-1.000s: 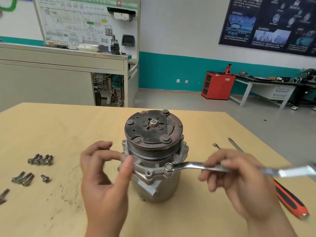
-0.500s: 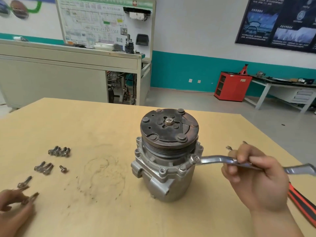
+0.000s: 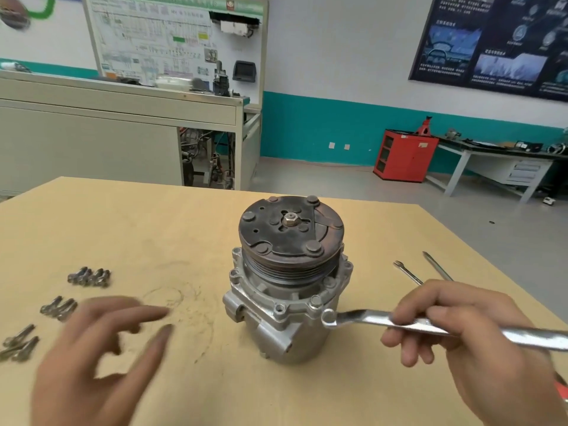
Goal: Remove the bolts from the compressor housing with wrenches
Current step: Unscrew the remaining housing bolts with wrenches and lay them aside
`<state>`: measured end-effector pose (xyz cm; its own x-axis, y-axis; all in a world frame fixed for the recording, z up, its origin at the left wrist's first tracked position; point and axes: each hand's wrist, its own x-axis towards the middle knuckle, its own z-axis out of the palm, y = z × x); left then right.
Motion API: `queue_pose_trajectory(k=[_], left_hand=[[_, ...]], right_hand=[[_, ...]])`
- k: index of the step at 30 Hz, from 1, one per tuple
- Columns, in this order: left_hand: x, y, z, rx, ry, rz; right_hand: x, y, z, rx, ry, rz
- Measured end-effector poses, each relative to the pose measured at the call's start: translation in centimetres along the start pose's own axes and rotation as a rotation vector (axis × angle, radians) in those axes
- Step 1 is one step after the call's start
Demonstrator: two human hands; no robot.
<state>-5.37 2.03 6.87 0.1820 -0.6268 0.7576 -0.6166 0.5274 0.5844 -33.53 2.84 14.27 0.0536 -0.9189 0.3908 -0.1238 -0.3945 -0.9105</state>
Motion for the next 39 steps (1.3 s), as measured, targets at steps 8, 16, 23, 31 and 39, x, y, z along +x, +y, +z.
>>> queue_pose_trajectory(k=[8, 16, 23, 31, 39], left_hand=[[1.9, 6.2, 7.6, 0.099, -0.115, 0.420], [4.3, 4.5, 7.3, 0.172, -0.368, 0.540], [5.3, 4.2, 7.4, 0.193, -0.352, 0.607], [3.9, 5.0, 10.9, 0.138, -0.031, 0.620], [2.1, 7.7, 12.7, -0.300, 0.122, 0.496]], right_hand=[[1.7, 3.5, -2.0, -0.024, -0.204, 0.203], [3.6, 11.4, -7.7, -0.653, -0.100, 0.106], [8.8, 17.9, -10.8, -1.447, -0.461, -0.053], [9.3, 12.1, -6.2, -0.892, 0.013, -0.126], [1.8, 5.2, 0.1, 0.058, 0.072, -0.162]])
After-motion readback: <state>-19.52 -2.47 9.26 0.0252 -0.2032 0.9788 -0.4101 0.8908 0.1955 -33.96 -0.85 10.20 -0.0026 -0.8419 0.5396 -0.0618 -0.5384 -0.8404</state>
